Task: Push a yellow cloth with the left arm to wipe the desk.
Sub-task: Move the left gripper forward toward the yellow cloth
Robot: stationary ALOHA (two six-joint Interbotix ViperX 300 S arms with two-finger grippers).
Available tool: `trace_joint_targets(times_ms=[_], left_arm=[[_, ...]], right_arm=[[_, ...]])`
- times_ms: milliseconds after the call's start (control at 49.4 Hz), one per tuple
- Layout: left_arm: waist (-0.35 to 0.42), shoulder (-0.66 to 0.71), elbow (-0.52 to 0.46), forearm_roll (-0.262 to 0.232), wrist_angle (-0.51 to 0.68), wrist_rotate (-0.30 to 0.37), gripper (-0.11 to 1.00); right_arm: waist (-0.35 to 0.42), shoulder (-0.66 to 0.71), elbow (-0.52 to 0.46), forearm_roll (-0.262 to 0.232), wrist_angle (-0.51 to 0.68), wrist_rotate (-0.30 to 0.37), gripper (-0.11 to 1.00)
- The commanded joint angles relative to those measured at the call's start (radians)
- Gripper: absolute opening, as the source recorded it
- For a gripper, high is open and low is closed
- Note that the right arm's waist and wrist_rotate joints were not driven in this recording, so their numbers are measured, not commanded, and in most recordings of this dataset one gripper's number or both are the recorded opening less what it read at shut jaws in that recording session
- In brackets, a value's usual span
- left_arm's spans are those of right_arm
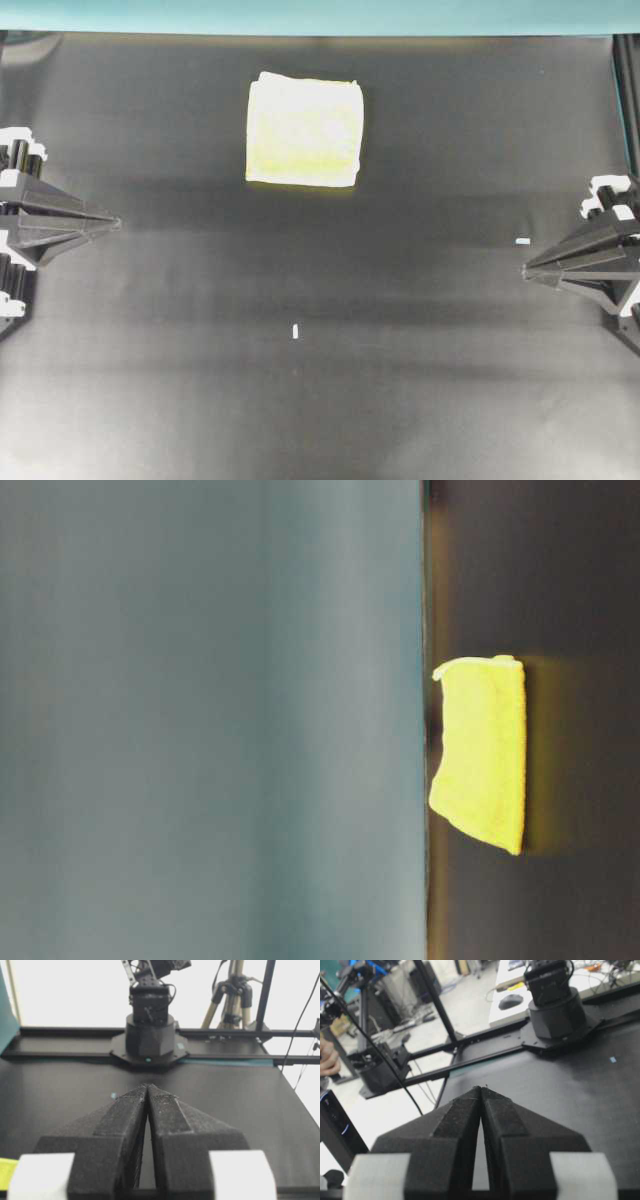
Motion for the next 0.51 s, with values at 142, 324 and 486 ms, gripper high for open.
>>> trace_joint_targets(times_ms=[142, 324, 486], left_arm=[[0.018, 0.163, -0.029, 0.041, -0.083, 0.003, 0.00], [0.121, 0.336, -0.071, 0.041, -0.121, -0.021, 0.00], [0.202, 0.476, -0.130, 0.043, -0.124, -0.031, 0.00]], right_arm=[[0.000, 0.029, 0.000, 0.002, 0.012, 0.000, 0.00], [0.000, 0.034, 0.000, 0.002, 0.015, -0.002, 0.00], [0.000, 0.035, 0.002, 0.002, 0.021, -0.002, 0.00]])
